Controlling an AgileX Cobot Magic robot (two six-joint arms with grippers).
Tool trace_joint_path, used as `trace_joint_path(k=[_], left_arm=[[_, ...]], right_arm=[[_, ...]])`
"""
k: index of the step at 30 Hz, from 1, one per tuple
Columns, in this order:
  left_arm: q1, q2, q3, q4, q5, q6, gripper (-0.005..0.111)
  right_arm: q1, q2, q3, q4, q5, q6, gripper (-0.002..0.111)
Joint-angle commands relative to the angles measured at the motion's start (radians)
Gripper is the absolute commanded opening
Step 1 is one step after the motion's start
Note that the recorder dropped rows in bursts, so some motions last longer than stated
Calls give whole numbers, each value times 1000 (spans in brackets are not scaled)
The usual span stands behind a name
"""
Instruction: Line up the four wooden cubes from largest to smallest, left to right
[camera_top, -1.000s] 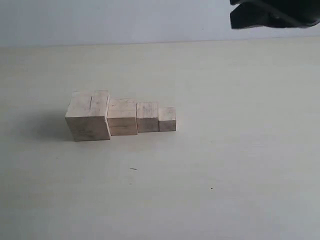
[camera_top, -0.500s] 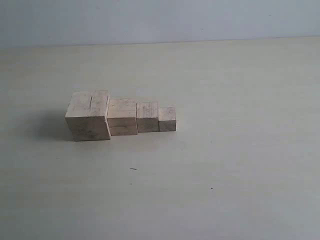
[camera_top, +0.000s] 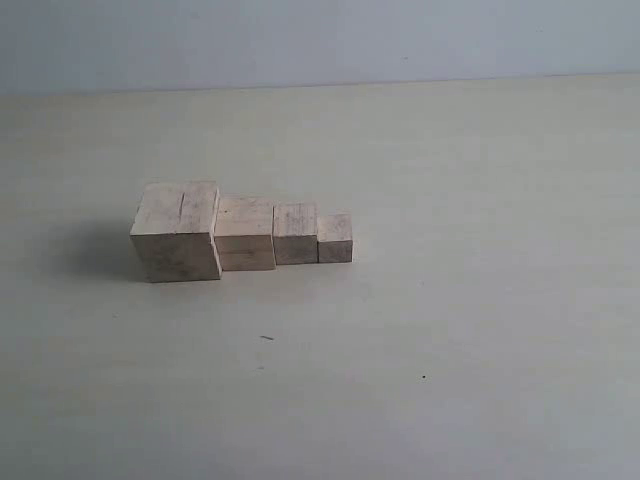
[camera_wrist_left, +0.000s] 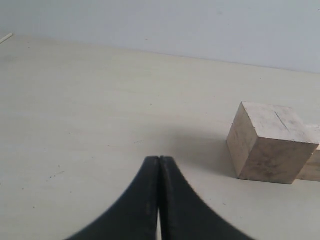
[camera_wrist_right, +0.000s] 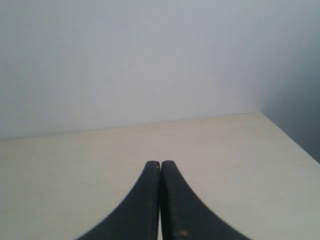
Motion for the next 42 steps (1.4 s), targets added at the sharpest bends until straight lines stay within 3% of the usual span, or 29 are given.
trace_joint_path(k=[1, 12, 25, 42], left_arm=[[-6, -4, 4, 1, -6, 0, 0], [-6, -4, 4, 1, -6, 0, 0], [-6, -4, 4, 1, -6, 0, 0], [-6, -4, 4, 1, -6, 0, 0]], right_arm=[[-4, -103, 73, -41, -91, 40, 0], [-4, -125, 118, -37, -100, 46, 0], [-4, -125, 367, -30, -264, 52, 0], [-3, -125, 369, -30, -132, 50, 0]])
